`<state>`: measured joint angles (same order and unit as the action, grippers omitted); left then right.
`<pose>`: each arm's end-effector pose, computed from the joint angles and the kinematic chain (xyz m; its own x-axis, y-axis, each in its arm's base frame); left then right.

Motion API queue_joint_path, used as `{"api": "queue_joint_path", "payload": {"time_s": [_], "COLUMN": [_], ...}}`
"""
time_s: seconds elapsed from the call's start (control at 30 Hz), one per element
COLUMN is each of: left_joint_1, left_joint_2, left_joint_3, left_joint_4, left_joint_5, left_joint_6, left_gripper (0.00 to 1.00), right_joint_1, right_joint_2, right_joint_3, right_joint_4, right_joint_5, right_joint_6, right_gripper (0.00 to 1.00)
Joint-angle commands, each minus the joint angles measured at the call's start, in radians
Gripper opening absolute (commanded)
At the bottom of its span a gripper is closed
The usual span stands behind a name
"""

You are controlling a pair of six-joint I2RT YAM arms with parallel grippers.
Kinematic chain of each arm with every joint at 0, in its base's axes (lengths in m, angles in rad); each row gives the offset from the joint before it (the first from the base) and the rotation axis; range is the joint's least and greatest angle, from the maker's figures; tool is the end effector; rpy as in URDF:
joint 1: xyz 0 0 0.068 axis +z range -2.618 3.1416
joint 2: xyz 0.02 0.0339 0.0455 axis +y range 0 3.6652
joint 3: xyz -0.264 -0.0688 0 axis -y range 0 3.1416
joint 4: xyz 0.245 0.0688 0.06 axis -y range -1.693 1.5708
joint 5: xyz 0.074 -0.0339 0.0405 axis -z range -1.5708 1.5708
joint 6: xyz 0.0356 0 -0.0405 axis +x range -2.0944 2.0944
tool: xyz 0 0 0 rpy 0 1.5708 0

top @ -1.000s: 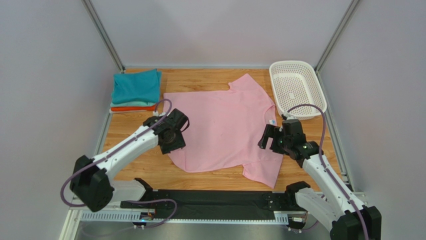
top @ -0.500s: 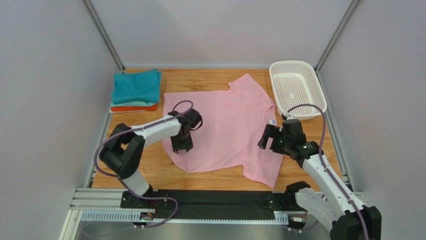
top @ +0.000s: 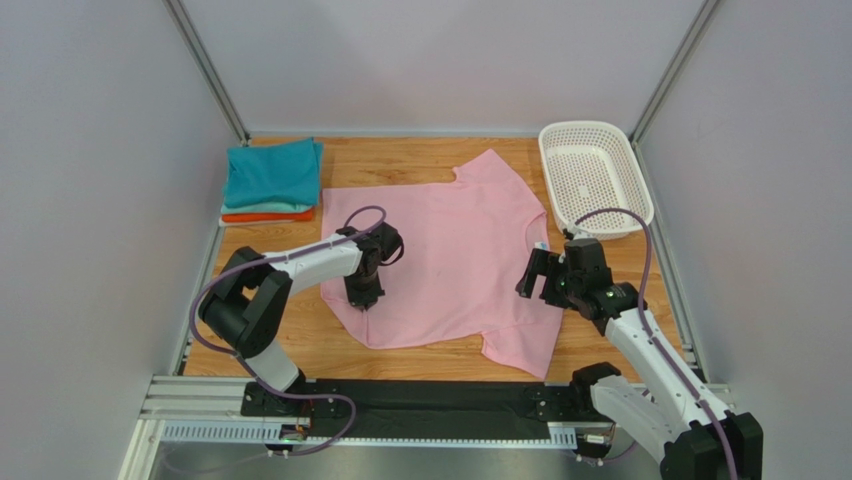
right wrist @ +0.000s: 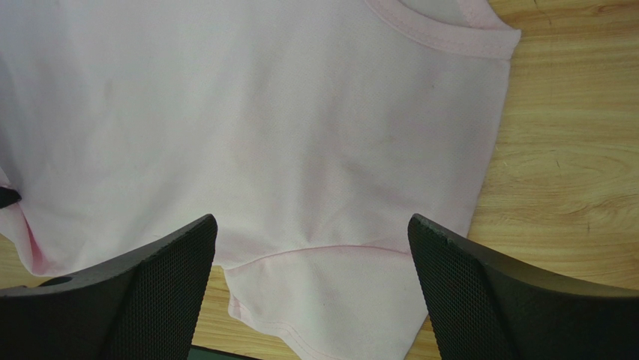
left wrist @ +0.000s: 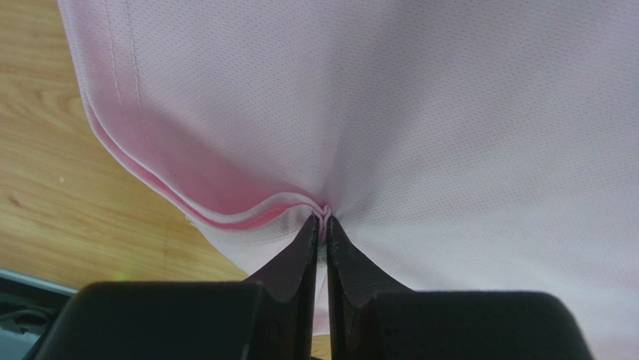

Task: Fold and stack the t-shirts
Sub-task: Flatten the tshirt out

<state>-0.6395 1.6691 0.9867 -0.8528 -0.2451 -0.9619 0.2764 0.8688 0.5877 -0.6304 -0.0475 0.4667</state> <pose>0.2280 -0.1588 0.1598 -0.9279 -0.3016 -0.2193 -0.3306 0.9374 0.1095 0.1618 0.0477 0.2182 -0.8143 0.2362 -0.5302 0.0737 0.9482 0.3091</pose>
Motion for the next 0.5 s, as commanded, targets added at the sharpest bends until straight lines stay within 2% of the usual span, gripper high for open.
{"api": "queue_joint_path", "payload": {"time_s": [0.0, 0.13, 0.17, 0.33, 0.47], "left_joint_1": [-0.002, -0.003, -0.003, -0.003, -0.003], "left_joint_2": [-0.107, -0.213, -0.298, -0.394, -0.486], "left_joint_3": [-0.06, -0.132, -0.182, -0.253, -0.332], "left_joint_4": [-0.055, -0.09, -0.121, -0.176, -0.264], "left_joint_5": [-0.008, -0.014, -0.038, -0.04, -0.055], "left_joint_6": [-0.032, -0.073, -0.11, -0.153, -0.251], "left_gripper": [0.12, 0.12, 0.18, 0.17, 0.16], "right_joint_1": [-0.002, -0.002, -0.002, 0.0, -0.002], "right_joint_2": [-0.013, -0.005, 0.001, 0.007, 0.016], "right_joint_3": [-0.006, -0.008, -0.008, -0.008, -0.009], "right_joint_4": [0.034, 0.038, 0.04, 0.044, 0.044], "right_joint_5": [-0.015, -0.018, -0.022, -0.026, -0.032], "right_joint_6": [-0.005, -0.008, -0.01, -0.011, -0.011], "right_gripper": [1.0, 1.0, 1.0, 1.0, 1.0]}}
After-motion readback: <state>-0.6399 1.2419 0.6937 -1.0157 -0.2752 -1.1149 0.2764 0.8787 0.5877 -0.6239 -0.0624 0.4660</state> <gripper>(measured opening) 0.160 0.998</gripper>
